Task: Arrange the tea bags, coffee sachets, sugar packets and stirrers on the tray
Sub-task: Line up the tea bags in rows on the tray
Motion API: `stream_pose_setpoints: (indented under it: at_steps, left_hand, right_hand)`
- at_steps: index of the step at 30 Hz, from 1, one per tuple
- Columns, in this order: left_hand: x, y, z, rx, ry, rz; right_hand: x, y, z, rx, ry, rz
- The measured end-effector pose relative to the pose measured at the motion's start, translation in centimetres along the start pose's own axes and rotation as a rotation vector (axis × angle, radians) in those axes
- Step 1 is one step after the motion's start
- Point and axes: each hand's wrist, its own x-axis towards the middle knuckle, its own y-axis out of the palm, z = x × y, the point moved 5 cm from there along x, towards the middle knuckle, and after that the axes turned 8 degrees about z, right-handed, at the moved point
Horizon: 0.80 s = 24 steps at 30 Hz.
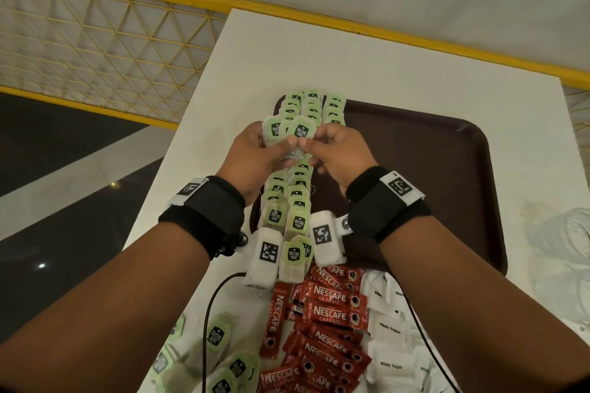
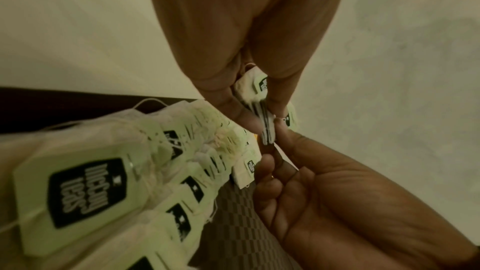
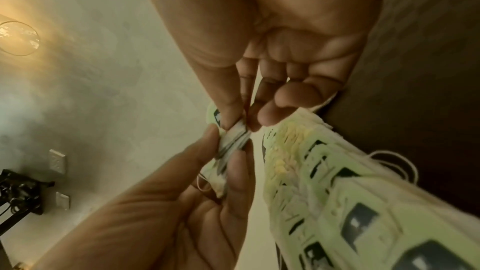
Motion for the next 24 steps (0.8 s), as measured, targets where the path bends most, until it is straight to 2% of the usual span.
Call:
stream_pose_setpoints:
  at_steps: [4, 7, 13, 19, 24]
  left_hand:
    - [-0.1, 0.2, -0.1, 0.009, 0.021, 0.037]
    - [-0.2, -0.3, 0.3, -0.004, 0.008, 0.006]
    - [-0.6, -1.5, 0.8, -0.016, -0.029, -0.015]
    - [-0.9, -1.7, 1.2, -0.06, -0.085, -0.043]
    - [-1.2, -1.7, 1.2, -0.092, -0.121, -0.071]
  right_hand:
    - [-0.2, -0.3, -0.6, 0.089, 0.014, -0.016]
    - [0.3, -1.6, -1.5, 0.122, 0.072, -0.056]
    - [2.0, -4.8, -4.1, -0.127, 0.209, -0.161]
    - [3.4, -5.7, -4.1, -0.274, 0.225, -0.272]
    - [3.9, -5.6, -3.6, -0.354, 0.249, -0.271]
